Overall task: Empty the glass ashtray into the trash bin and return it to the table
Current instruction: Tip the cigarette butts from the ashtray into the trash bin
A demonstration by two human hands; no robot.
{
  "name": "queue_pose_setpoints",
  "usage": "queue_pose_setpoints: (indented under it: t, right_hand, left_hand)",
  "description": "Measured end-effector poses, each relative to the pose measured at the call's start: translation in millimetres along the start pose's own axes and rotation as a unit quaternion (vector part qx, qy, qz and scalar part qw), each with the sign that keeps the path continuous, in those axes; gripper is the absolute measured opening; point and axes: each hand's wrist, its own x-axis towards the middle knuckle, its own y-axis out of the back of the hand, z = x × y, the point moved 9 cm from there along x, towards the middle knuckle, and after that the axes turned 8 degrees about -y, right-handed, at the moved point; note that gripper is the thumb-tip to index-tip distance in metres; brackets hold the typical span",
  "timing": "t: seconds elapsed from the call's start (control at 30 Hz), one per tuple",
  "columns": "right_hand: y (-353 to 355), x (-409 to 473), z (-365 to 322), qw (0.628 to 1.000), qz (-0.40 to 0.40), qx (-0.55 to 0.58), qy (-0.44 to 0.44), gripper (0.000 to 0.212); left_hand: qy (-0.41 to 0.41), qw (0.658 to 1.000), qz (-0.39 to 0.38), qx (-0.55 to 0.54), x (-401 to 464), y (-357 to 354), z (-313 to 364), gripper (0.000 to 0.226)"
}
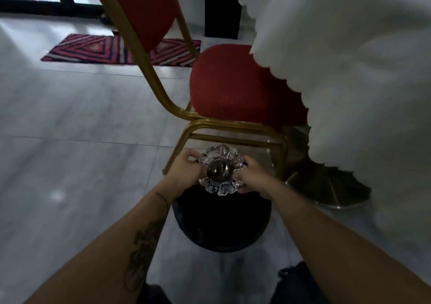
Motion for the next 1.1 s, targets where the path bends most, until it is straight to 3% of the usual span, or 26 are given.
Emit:
queue_pose_setpoints:
  t: [0.33,0.6,0.8,0.97,1.1]
  right_hand:
    - [1,22,24,0.996,0.048,-0.017,0.068,0.043]
    - [4,2,7,0.975,0.108,-0.071,0.178,0.059]
    - [4,-32,-7,0.943,0.156,-0.113,0.271,0.050]
    - [-3,-52,-16,0.897,0.190,-0.193,0.350,0.049]
    - [-10,-64,-12,0.837,0.210,-0.289,0.414,0.046]
  left_hand:
    - [-0.057,0.996,0.011,0.062,9,-6,-27,0.033]
    - [-0.147,0.962,-0.004,0.231,-5,-12,5,0.044]
    - [-0.255,0.906,-0.006,0.338,-25,-22,17,0.039]
    - [-0.283,0.868,-0.082,0.399,-33,-33,12,0.045]
    - [-0.367,0.784,-0.093,0.493,-42,-41,6,0.065]
